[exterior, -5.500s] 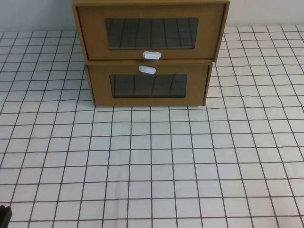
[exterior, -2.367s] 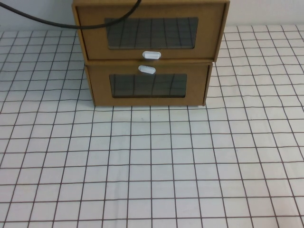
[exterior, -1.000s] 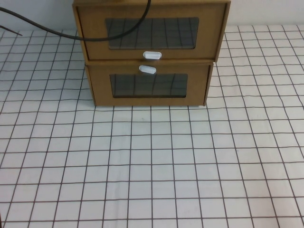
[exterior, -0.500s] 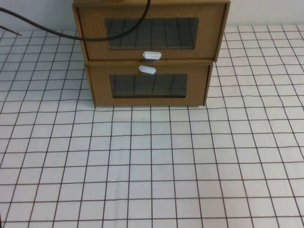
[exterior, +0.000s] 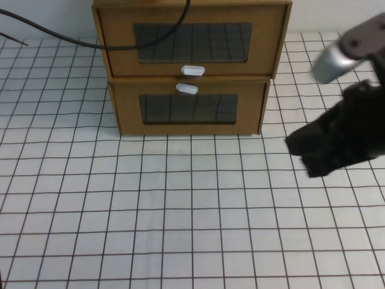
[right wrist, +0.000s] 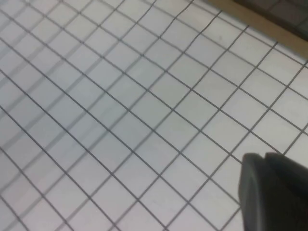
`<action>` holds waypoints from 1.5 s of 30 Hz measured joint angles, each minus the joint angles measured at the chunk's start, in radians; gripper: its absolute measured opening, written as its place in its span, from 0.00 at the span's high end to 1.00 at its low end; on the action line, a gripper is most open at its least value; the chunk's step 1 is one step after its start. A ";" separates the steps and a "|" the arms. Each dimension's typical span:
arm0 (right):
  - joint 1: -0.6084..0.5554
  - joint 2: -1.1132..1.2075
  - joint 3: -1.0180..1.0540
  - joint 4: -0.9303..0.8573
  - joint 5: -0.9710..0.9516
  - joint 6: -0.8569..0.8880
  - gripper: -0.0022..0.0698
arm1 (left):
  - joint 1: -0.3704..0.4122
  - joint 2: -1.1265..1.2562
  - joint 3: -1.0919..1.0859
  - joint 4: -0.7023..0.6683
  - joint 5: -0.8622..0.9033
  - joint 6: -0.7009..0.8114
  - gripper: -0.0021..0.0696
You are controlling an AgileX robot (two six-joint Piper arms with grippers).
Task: Open the shoe box
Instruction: 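Pull the top drawer of the cardboard box fully open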
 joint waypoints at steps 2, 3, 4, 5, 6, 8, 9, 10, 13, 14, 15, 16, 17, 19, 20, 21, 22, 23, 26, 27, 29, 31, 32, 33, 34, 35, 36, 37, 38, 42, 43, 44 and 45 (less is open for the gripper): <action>0.122 0.102 -0.093 -0.202 0.024 0.090 0.99 | 0.000 0.000 0.000 0.000 0.000 -0.003 0.98; 0.187 0.154 -0.138 -0.313 0.038 0.141 0.99 | 0.000 0.000 0.000 0.000 0.000 -0.003 0.98; 0.237 0.192 -0.176 -0.402 0.045 0.179 0.99 | 0.000 0.000 0.000 0.000 0.000 -0.003 0.98; 0.294 0.234 -0.206 -0.509 0.050 0.222 0.99 | 0.000 0.000 0.000 -0.002 0.000 -0.005 0.98; 0.346 0.269 -0.226 -0.610 0.052 0.262 0.99 | 0.000 0.000 0.000 -0.002 0.000 -0.005 0.98; 0.430 0.323 -0.241 -0.775 0.032 0.321 0.99 | 0.000 0.000 0.000 -0.002 0.000 -0.006 0.98; 0.460 0.345 -0.245 -0.859 0.017 0.347 0.99 | 0.000 0.000 0.000 -0.002 0.000 -0.006 0.98; 0.480 0.360 -0.245 -0.938 -0.004 0.365 0.99 | 0.000 0.000 0.000 -0.002 0.000 -0.006 0.98; 0.516 0.408 -0.245 -1.160 -0.072 0.441 0.99 | 0.000 0.000 0.000 -0.002 0.000 -0.006 0.98; 0.518 0.424 -0.245 -1.241 -0.094 0.479 0.99 | 0.000 0.000 0.000 -0.002 0.000 -0.006 0.98; 0.519 0.440 -0.245 -1.323 -0.112 0.518 0.99 | 0.000 0.000 0.000 -0.002 0.000 -0.006 0.98; 0.519 0.451 -0.245 -1.388 -0.123 0.550 0.99 | 0.000 0.000 0.000 -0.002 0.000 -0.006 0.98; 0.519 0.466 -0.245 -1.466 -0.134 0.591 0.99 | 0.000 0.000 0.000 -0.002 0.000 -0.006 0.98; 0.519 0.494 -0.245 -1.595 -0.154 0.670 0.99 | 0.000 0.000 0.000 -0.002 0.000 -0.006 0.98; 0.519 0.508 -0.245 -1.663 -0.163 0.711 0.99 | 0.000 0.000 0.000 -0.002 0.000 -0.006 0.98; 0.519 0.523 -0.246 -1.727 -0.168 0.759 0.99 | 0.000 0.000 0.000 -0.002 0.000 -0.007 0.98; 0.519 0.535 -0.247 -1.791 -0.169 0.801 0.99 | 0.000 0.000 0.000 -0.002 0.000 -0.007 0.98; 0.519 0.551 -0.247 -1.852 -0.171 0.852 0.98 | 0.000 0.000 0.000 -0.002 0.000 -0.007 0.98; 0.519 0.593 -0.250 -1.976 -0.169 0.949 0.92 | 0.000 0.000 0.000 -0.002 0.000 -0.015 0.98; 0.517 0.605 -0.251 -1.993 -0.171 0.967 0.88 | 0.000 0.000 0.000 -0.002 0.000 -0.019 0.98; 0.511 0.623 -0.254 -2.012 -0.179 0.995 0.76 | 0.000 0.000 0.000 -0.002 0.000 -0.027 0.98; 0.501 0.637 -0.254 -2.024 -0.184 1.010 0.60 | 0.000 0.000 0.000 -0.002 0.000 -0.033 0.98; 0.493 0.644 -0.254 -2.027 -0.178 1.014 0.51 | 0.000 0.000 0.000 -0.002 0.000 -0.033 0.98; 0.488 0.652 -0.254 -2.028 -0.170 1.019 0.44 | 0.000 0.000 0.000 -0.002 0.000 -0.035 0.98; 0.483 0.656 -0.254 -2.028 -0.161 1.027 0.40 | 0.000 0.000 0.000 -0.003 0.000 -0.037 0.98; 0.479 0.664 -0.254 -2.028 -0.152 1.037 0.38 | 0.000 0.000 0.000 -0.003 0.000 -0.037 0.98; 0.477 0.669 -0.254 -2.028 -0.146 1.041 0.37 | 0.000 0.000 0.000 -0.003 0.000 -0.037 0.98; 0.475 0.671 -0.254 -2.028 -0.141 1.046 0.37 | 0.000 0.000 0.000 -0.003 0.000 -0.037 0.98; 0.475 0.672 -0.248 -2.028 -0.139 1.048 0.38 | 0.000 0.000 0.000 -0.003 0.000 -0.037 0.98; 0.475 0.672 -0.223 -2.029 -0.140 1.056 0.40 | 0.000 0.000 0.000 -0.003 0.000 -0.041 0.98; 0.475 0.673 -0.218 -2.029 -0.139 1.059 0.40 | 0.000 0.000 0.000 -0.003 0.000 -0.043 0.98; 0.475 0.673 -0.215 -2.029 -0.139 1.061 0.40 | 0.000 0.000 0.000 -0.003 0.000 -0.043 0.98; 0.475 0.673 -0.213 -2.029 -0.139 1.063 0.40 | 0.000 0.000 0.000 -0.003 0.000 -0.043 0.98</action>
